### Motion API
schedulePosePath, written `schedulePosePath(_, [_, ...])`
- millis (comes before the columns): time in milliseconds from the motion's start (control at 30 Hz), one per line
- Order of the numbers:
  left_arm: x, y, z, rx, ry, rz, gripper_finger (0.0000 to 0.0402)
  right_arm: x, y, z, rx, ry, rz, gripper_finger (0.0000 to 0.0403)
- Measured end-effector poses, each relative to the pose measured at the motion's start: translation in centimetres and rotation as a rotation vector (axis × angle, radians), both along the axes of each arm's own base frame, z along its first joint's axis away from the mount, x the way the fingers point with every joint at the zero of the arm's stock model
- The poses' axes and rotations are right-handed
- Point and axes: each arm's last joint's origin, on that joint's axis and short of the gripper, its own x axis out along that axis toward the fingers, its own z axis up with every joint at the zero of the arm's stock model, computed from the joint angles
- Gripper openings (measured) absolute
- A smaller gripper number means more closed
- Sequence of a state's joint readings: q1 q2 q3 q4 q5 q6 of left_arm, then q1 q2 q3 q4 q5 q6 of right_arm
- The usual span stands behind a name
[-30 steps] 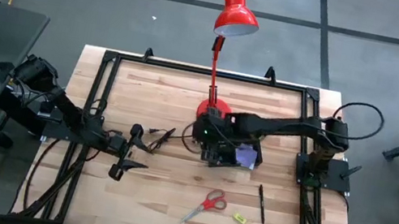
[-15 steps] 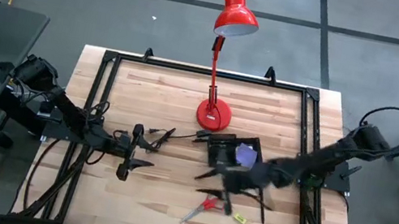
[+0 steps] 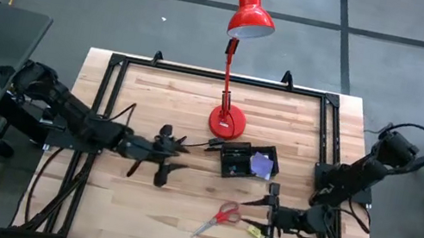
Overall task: Pick and place office supplies into organizer
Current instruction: Put the black pen into the desk organizer
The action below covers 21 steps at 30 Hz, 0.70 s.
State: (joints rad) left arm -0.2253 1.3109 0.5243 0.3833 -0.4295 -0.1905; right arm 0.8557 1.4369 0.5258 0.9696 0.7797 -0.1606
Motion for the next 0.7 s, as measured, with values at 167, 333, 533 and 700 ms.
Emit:
schedulePosePath(167, [1.6,2.6,0.7,-0.068,0.191,-0.033,0.0216,-1.6,0.7,-1.2,-0.017,0.039,0.018,0.0186])
schedulePosePath(333, [3.2,5.3,0.7,-0.104,0.265,-0.013,0.0216,-2.8,0.5,-2.4,-0.023,0.068,-0.031,0.0186])
schedulePosePath(533, [5.1,7.8,-0.1,-0.114,0.306,0.014,0.0216,-4.4,-0.9,-4.2,-0.001,0.052,-0.008,0.0186])
schedulePosePath(700, [6.4,8.0,-0.8,-0.112,0.309,-0.018,0.0216,-5.3,-3.7,-4.6,0.089,-0.104,0.184,0.0183])
